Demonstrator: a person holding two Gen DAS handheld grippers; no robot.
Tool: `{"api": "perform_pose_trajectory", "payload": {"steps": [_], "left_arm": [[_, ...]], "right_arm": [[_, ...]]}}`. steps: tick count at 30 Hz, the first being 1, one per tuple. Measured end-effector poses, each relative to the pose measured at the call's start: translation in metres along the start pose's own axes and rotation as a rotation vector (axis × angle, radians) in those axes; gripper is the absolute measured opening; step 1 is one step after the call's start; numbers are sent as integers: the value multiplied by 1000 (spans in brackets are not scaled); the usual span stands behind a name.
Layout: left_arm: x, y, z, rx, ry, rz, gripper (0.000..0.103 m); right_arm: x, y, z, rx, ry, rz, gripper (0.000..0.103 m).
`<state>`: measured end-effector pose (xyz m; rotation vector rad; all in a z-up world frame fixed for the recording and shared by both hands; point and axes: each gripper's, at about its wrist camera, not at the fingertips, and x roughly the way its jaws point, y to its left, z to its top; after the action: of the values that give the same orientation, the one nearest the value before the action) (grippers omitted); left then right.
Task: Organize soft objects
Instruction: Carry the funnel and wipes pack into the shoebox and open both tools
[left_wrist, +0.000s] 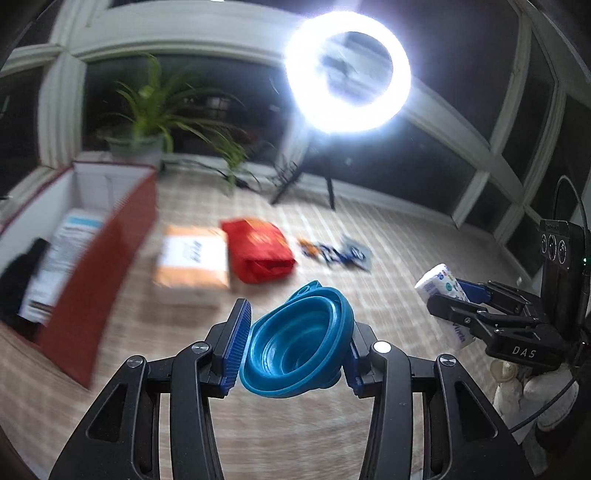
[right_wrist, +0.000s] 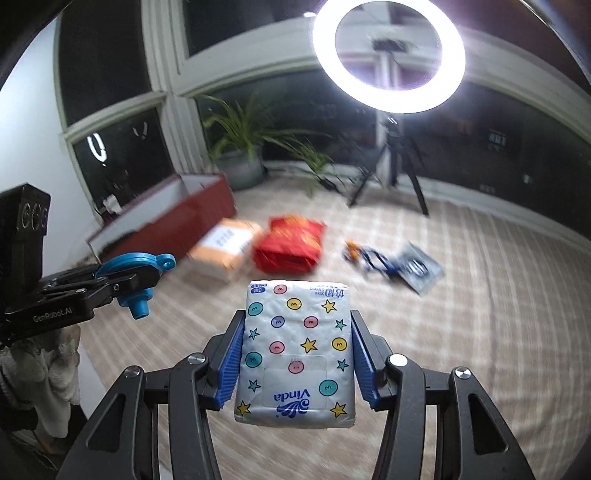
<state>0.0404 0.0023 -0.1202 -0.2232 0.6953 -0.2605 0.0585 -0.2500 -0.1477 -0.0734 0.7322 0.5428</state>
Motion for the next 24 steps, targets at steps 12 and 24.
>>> {"api": "perform_pose_trajectory", "payload": {"steps": [12, 24], "left_arm": [[-52, 87, 39, -54, -112, 130, 44], [-59, 158, 58, -96, -130, 285, 44]], "right_arm": [[20, 75, 90, -74, -94, 126, 48], [92, 154, 162, -132, -76, 263, 48]]}}
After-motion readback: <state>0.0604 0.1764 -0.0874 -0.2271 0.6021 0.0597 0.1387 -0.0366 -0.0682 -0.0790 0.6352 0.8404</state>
